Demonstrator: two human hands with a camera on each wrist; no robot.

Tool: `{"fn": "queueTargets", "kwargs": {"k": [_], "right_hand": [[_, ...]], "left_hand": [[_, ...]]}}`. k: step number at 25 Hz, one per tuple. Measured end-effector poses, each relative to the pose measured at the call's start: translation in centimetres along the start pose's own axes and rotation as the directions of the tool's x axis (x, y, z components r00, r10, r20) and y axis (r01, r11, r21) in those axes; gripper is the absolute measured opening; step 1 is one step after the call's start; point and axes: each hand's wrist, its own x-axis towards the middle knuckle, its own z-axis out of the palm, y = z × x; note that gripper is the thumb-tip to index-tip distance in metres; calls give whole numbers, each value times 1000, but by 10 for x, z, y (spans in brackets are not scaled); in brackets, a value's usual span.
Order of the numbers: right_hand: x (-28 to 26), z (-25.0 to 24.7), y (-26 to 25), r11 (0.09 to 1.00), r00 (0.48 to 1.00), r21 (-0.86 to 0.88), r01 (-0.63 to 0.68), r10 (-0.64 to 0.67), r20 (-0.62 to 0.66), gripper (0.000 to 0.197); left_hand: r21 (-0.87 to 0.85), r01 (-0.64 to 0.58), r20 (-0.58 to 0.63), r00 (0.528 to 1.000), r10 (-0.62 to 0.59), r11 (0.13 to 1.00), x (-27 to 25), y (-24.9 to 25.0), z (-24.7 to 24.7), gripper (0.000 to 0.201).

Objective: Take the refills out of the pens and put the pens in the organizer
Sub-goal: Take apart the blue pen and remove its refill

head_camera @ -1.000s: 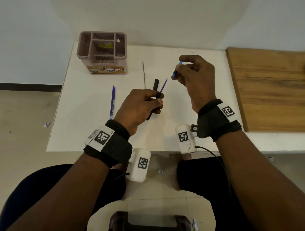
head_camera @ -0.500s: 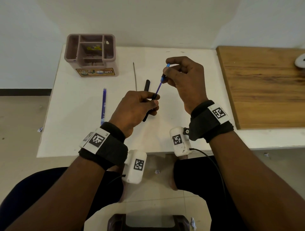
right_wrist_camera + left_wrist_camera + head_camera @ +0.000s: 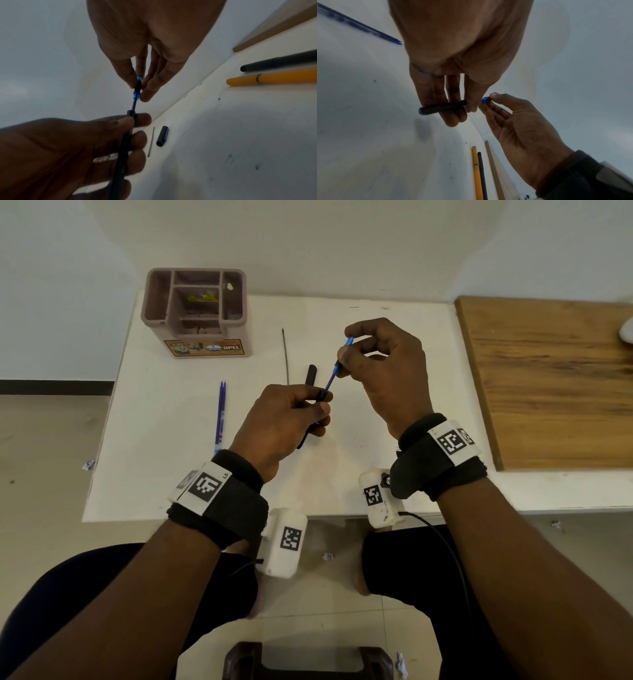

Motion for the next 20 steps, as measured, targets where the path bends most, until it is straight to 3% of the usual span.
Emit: {"fn": "queueTargets", "kwargs": {"k": [14,20], "right_hand": [[-7,15,0,998,994,-68,3,5,112,20],[-5,11,-1,998,980,-45,-49,57,191,15]], "left_hand": [[7,-43,-53,998,43,999,0,2,-9,32],[81,-127,-86,987,134,989,0,-4,-8,30]]}}
